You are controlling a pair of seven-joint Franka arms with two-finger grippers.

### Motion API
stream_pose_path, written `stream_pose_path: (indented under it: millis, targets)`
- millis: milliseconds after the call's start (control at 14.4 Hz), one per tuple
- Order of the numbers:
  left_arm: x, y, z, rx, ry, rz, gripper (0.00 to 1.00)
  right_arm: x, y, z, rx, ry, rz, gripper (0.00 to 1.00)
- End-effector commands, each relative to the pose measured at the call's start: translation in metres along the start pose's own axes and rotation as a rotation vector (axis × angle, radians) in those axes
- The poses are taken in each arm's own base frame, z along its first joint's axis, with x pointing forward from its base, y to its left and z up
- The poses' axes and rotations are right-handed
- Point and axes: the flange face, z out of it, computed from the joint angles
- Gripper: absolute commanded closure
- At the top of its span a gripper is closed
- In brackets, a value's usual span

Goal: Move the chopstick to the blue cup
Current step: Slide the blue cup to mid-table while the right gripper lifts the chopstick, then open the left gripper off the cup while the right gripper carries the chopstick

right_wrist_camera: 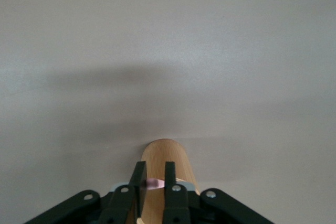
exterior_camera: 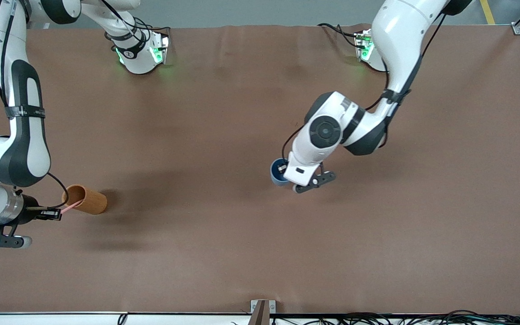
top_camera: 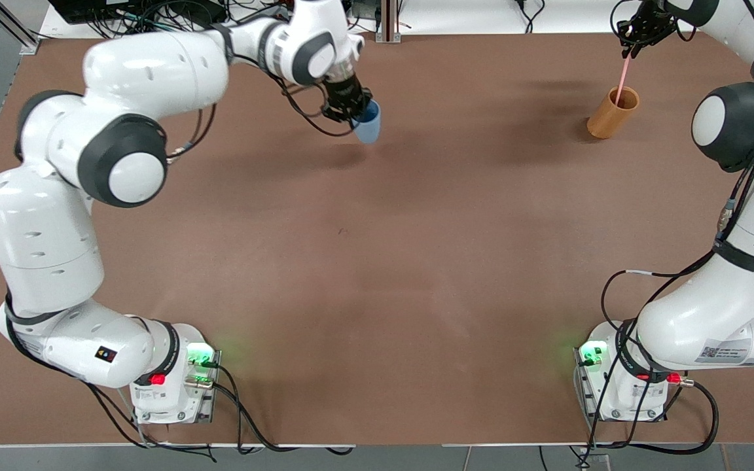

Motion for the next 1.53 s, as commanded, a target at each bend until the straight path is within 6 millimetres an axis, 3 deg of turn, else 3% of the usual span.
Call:
stream_pose_path:
  millis: [0,277,416,624,902,971,1040,1110,1249,1387,1457]
  targets:
    - [-0.001,0.012,0.019,-0.004,0.018,-0.009,1.0,-0.003,0.002,-0.001,0.014,-0.004,-0.008,0.82]
    - [0.0,0.014,0.026,-0.014,0.04,-0.01,0.99,-0.002,0.0,-0.004,0.014,0.002,-0.011,0.96]
    - [0.0,0.014,0.031,-0.013,0.039,-0.018,0.99,-0.003,0.004,-0.021,0.016,0.026,-0.008,0.96]
    - [0.002,0.015,0.039,-0.023,0.04,-0.023,0.97,-0.013,0.006,-0.08,0.007,0.097,-0.017,0.96]
    - [0.002,0.014,0.043,-0.018,0.037,-0.023,0.85,-0.055,0.006,-0.166,0.025,0.084,-0.041,0.96]
    - [0.002,0.014,0.043,-0.019,0.035,-0.024,0.6,-0.07,0.003,-0.182,0.033,0.06,-0.042,0.96]
    - [0.004,0.012,0.041,-0.021,0.037,-0.024,0.26,-0.086,0.002,-0.196,0.041,0.054,-0.047,0.96]
    - [0.004,0.013,0.034,-0.022,0.04,-0.024,0.0,-0.1,0.001,-0.205,0.049,0.061,-0.051,0.96]
    - [0.017,0.002,-0.001,-0.02,0.058,-0.03,0.0,-0.121,0.003,-0.214,0.057,0.068,-0.05,0.96]
    - [0.03,-0.019,-0.067,0.001,0.076,0.036,0.0,-0.134,-0.001,-0.221,0.06,0.106,-0.062,0.97]
    - [0.042,-0.036,-0.097,0.015,0.085,0.067,0.0,-0.135,-0.013,-0.225,0.06,0.126,-0.083,0.97]
